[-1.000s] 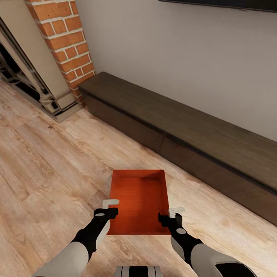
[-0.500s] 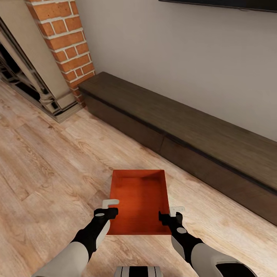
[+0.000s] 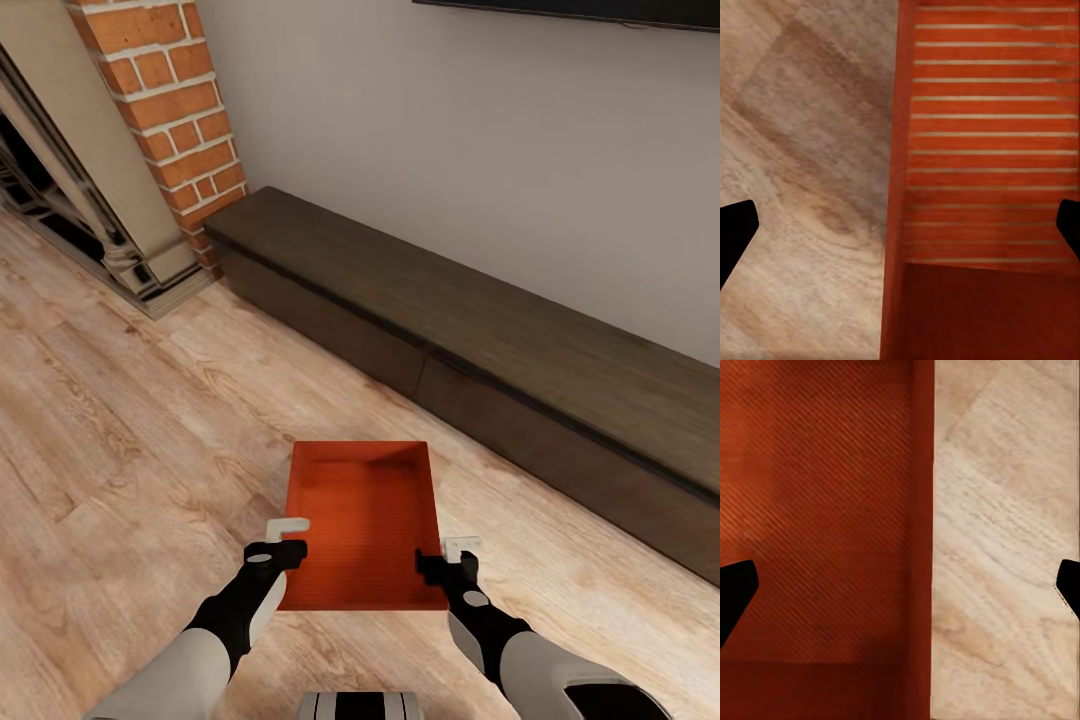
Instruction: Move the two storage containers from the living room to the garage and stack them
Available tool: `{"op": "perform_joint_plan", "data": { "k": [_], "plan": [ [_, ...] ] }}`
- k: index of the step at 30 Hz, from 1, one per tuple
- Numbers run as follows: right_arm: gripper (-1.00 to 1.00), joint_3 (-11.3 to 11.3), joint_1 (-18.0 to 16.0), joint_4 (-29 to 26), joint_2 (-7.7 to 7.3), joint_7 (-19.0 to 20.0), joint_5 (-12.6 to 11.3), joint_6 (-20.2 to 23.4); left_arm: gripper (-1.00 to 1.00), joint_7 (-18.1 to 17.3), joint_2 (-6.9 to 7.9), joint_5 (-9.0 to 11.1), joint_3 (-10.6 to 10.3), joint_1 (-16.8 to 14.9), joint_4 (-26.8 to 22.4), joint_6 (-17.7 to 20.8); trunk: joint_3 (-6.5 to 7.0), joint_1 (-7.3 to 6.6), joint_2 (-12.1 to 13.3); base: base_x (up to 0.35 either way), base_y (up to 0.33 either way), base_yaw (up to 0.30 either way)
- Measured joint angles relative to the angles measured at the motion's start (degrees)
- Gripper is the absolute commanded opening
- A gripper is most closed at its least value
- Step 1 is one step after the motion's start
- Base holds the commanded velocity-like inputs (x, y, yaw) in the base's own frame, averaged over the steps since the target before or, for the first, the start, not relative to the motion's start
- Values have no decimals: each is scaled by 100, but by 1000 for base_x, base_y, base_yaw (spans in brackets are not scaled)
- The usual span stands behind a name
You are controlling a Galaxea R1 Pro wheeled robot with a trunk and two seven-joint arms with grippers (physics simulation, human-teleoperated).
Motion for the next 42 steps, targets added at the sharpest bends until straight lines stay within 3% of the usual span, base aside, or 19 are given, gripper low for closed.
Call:
{"op": "perform_joint_plan", "data": {
  "k": [7,27,42],
  "plan": [
    [100,1,2,-8,-86,0,-6,0,100,0,0,6,1,0,0,5,-107,131,-239,0,0,0],
    [100,0,3,-9,-95,0,-6,0,100,0,0,0,1,0,0,-1,-466,571,-1041,0,0,0],
    [100,1,3,-9,-95,0,-6,0,100,1,0,0,9,0,0,-2,-467,571,-1043,0,0,0]
  ]
}}
